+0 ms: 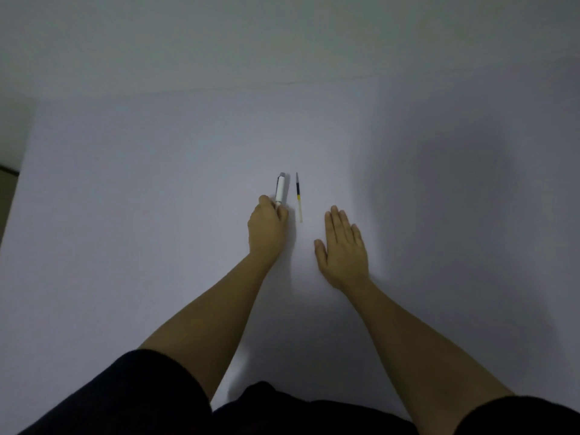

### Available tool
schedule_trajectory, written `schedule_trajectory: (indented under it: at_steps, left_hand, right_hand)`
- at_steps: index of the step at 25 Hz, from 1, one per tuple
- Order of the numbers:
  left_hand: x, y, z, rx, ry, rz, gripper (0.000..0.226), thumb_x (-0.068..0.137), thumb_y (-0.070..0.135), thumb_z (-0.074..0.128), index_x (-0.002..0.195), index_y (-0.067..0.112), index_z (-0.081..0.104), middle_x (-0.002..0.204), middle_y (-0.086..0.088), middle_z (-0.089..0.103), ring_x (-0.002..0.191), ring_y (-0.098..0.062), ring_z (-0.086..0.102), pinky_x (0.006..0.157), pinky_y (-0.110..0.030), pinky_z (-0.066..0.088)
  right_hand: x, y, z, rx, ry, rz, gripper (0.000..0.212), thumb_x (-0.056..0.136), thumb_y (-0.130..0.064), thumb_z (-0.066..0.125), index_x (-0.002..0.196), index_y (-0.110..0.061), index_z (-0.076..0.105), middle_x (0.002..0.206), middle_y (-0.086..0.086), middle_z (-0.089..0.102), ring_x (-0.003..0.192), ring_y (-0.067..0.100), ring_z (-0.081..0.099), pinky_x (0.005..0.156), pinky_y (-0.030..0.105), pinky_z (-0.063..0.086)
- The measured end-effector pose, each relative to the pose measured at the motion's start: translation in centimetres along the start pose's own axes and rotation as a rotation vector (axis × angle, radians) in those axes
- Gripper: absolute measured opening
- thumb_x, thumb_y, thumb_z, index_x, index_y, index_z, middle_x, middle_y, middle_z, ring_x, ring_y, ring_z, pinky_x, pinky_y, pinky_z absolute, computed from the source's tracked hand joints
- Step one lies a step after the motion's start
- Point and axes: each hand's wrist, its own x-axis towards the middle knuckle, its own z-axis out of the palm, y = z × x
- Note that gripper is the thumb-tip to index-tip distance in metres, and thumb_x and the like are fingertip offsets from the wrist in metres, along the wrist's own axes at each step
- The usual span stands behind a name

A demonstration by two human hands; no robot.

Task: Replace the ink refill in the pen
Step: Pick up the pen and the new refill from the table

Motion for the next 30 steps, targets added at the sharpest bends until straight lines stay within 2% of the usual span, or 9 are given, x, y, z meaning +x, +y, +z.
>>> schedule_trajectory:
  at_steps: [3,5,7,9,12,16,22,26,30]
  left_hand:
    - [-1.3,-1.2,-2.2,-0.062,-0.107,0.139,0.015,0.097,0.021,0.043,0.089,0.01,0.037,0.071,-0.006,0.052,0.057,-0.022,0.047,0.052,-0.033,0.038]
    - [-2.3,-1.8,-4.0,-0.042,-0.199,0.25,0.017,0.098,0.026,0.042,0.09,0.012,0.038,0.066,0.002,0.049,0.052,-0.015,0.042,0.05,-0.031,0.035]
    - [-3.3,-2.1,-5.5,-0.008,-0.246,0.354,0.016,0.097,0.03,0.043,0.096,0.014,0.046,0.066,0.004,0.049,0.052,-0.011,0.041,0.049,-0.026,0.033]
    - [-4.3,-1.9,-6.7,0.052,-0.227,0.485,0.021,0.097,0.03,0.045,0.107,0.014,0.056,0.072,0.006,0.052,0.056,-0.009,0.043,0.051,-0.022,0.032]
    - [-5.4,-1.2,-8.0,0.128,-0.122,0.648,0.026,0.096,0.028,0.049,0.114,0.017,0.064,0.076,0.006,0.055,0.064,-0.011,0.047,0.056,-0.024,0.034]
    - [-7.2,-0.2,-9.1,0.133,0.028,0.81,0.029,0.092,0.036,0.05,0.108,0.023,0.069,0.063,0.003,0.059,0.055,-0.008,0.046,0.049,-0.022,0.033]
    - [-8.6,0.2,-8.5,0.134,0.112,0.726,0.03,0.089,0.046,0.053,0.111,0.033,0.068,0.06,0.003,0.061,0.053,-0.014,0.055,0.046,-0.029,0.042]
    - [-8.3,-1.1,-8.0,0.141,0.044,0.579,0.041,0.089,0.044,0.055,0.127,0.026,0.058,0.079,0.0,0.065,0.068,-0.016,0.057,0.056,-0.028,0.044]
    - [-7.6,-2.0,-7.4,0.046,0.017,0.457,0.04,0.094,0.041,0.049,0.126,0.019,0.058,0.099,-0.004,0.069,0.081,-0.018,0.061,0.066,-0.025,0.041]
  right_hand:
    - [0.4,-0.3,-1.9,0.209,-0.087,0.013,0.059,0.098,-0.031,0.037,0.147,-0.007,0.016,0.159,0.01,0.015,0.147,0.022,0.011,0.118,0.034,0.009]
    - [0.5,-0.9,-4.5,0.505,-0.053,0.082,0.052,0.097,-0.026,0.044,0.144,-0.01,0.03,0.151,0.009,0.035,0.137,0.021,0.035,0.113,0.028,0.025]
    - [-0.1,-2.0,-7.2,0.663,0.058,0.076,0.043,0.094,-0.025,0.051,0.136,-0.016,0.045,0.131,0.002,0.056,0.106,0.011,0.058,0.096,0.016,0.043]
    - [-1.0,-3.3,-9.3,0.708,0.06,0.035,0.039,0.092,-0.026,0.055,0.131,-0.02,0.052,0.112,-0.006,0.063,0.083,0.002,0.063,0.076,0.002,0.046]
    - [-2.6,-4.8,-10.9,0.855,0.041,0.082,0.029,0.091,-0.025,0.057,0.119,-0.021,0.061,0.096,-0.006,0.069,0.075,0.001,0.069,0.073,0.01,0.053]
    - [-4.1,-6.1,-12.1,1.167,0.126,0.215,0.007,0.088,-0.02,0.062,0.093,-0.024,0.066,0.086,-0.004,0.073,0.082,0.01,0.071,0.075,0.023,0.055]
    - [-4.6,-6.6,-11.8,1.329,0.168,0.243,0.01,0.087,-0.016,0.063,0.089,-0.025,0.068,0.083,-0.007,0.075,0.082,0.005,0.07,0.069,0.014,0.054]
    - [-3.3,-4.6,-10.9,1.444,0.272,0.388,0.012,0.089,-0.013,0.06,0.094,-0.021,0.067,0.091,0.0,0.071,0.086,0.009,0.068,0.071,0.015,0.054]
    - [-1.4,-1.5,-8.6,1.064,0.143,0.485,0.027,0.087,-0.015,0.063,0.113,-0.006,0.064,0.1,0.009,0.065,0.092,0.02,0.062,0.088,0.034,0.053]
